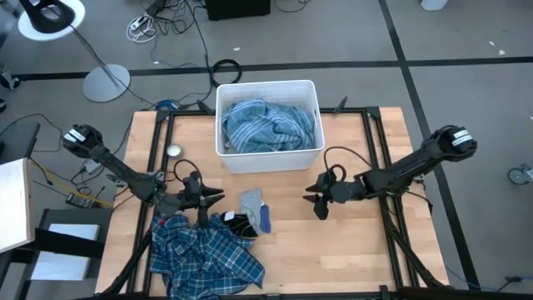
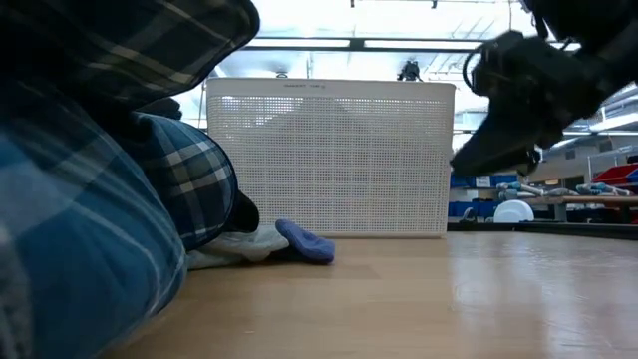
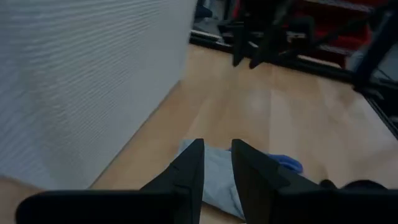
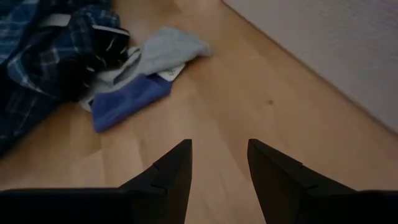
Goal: Sort clothes
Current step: Put the gray sock into the white bin
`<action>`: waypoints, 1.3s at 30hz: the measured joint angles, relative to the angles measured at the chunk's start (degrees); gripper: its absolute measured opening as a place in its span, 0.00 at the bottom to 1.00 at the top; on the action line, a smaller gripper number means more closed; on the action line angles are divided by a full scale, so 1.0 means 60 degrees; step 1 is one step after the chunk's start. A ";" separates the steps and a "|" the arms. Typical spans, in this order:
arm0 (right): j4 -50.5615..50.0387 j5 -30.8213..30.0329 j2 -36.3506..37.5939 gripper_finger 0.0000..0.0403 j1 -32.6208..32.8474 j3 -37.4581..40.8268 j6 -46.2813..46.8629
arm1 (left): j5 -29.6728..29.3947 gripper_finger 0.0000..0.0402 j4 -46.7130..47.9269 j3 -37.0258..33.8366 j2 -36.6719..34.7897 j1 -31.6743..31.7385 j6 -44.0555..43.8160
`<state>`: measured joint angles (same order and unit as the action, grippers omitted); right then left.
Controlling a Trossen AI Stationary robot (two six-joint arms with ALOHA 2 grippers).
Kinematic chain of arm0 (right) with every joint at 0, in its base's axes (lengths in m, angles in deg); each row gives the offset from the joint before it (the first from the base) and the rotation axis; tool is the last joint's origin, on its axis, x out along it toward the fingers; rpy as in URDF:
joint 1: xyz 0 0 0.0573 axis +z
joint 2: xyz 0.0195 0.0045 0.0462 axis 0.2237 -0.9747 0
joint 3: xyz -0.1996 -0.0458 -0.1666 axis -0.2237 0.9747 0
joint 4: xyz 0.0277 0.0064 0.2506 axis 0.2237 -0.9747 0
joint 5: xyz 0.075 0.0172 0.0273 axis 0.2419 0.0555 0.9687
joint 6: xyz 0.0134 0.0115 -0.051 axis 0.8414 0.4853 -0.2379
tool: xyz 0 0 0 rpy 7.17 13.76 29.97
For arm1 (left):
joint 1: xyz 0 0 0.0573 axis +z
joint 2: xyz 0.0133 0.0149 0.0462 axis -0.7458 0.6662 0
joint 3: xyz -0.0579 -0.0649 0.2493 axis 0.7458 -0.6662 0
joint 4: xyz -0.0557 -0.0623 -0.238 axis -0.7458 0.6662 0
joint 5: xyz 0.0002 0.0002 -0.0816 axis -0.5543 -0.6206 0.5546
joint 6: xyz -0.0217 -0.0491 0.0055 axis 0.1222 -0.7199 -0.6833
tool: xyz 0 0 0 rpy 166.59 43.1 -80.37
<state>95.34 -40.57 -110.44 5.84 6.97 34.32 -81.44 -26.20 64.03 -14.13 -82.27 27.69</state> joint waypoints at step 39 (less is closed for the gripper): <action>0.0644 0.0009 0.0060 0.33 0.0120 0.0421 -0.1252 | 0.4572 0.12 -0.0421 0.2993 0.6847 0.3428 0.1761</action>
<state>99.20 -40.51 -110.08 6.56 9.50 26.80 -54.01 -28.73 81.98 26.96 -61.70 38.26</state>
